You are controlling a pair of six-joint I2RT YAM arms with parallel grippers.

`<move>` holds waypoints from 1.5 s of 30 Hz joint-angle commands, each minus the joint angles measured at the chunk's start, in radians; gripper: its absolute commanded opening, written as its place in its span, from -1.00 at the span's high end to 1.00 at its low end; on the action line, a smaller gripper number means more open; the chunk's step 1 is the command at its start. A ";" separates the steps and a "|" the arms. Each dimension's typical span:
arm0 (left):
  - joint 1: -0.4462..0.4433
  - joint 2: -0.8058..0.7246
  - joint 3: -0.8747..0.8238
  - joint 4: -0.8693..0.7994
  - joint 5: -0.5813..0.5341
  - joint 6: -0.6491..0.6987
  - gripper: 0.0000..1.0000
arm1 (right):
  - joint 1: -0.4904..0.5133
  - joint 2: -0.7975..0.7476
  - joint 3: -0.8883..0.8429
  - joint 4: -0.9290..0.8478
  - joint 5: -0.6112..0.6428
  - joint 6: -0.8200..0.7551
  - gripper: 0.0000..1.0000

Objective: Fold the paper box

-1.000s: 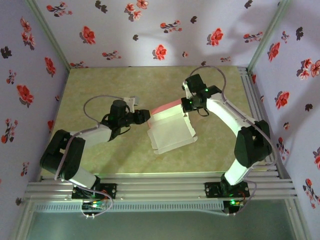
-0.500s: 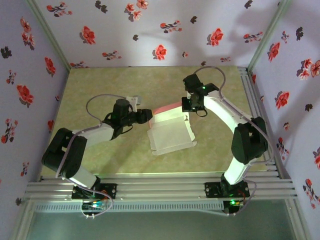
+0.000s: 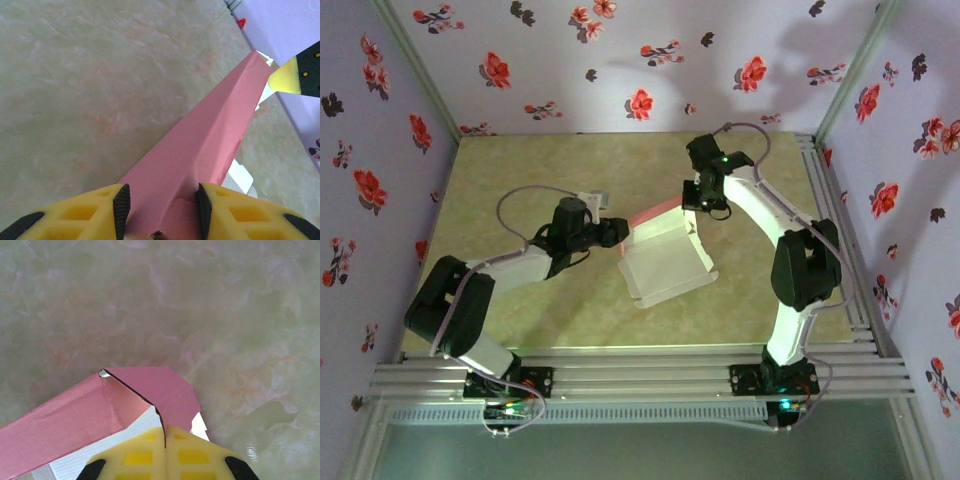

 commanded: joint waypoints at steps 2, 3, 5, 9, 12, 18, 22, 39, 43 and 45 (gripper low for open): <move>-0.028 0.056 -0.013 -0.175 -0.028 0.046 0.16 | 0.006 0.011 0.011 -0.020 -0.082 0.005 0.92; -0.028 0.061 -0.009 -0.176 -0.027 0.043 0.16 | 0.008 0.009 0.000 -0.011 -0.090 0.007 0.92; -0.028 0.069 0.000 -0.175 -0.023 0.036 0.16 | 0.013 -0.014 -0.054 0.042 -0.140 0.019 0.91; -0.029 0.072 0.006 -0.175 -0.025 0.035 0.16 | 0.010 -0.059 -0.120 0.118 -0.216 0.031 0.74; -0.029 0.076 0.005 -0.176 -0.026 0.036 0.17 | 0.003 -0.078 -0.134 0.116 -0.173 -0.012 0.51; -0.030 0.067 -0.002 -0.182 -0.023 0.063 0.16 | -0.026 -0.127 -0.220 0.131 -0.012 -0.158 0.32; -0.028 0.065 0.006 -0.203 -0.013 0.089 0.16 | -0.041 -0.174 -0.299 0.195 -0.003 -0.240 0.30; 0.004 0.095 0.074 -0.278 0.083 0.135 0.17 | -0.111 -0.242 -0.424 0.384 0.029 -0.404 -0.01; 0.019 0.116 0.114 -0.321 0.109 0.155 0.17 | -0.160 -0.235 -0.414 0.375 -0.073 -0.443 -0.19; 0.028 0.128 0.131 -0.335 0.121 0.161 0.17 | -0.187 -0.210 -0.393 0.365 -0.160 -0.459 -0.27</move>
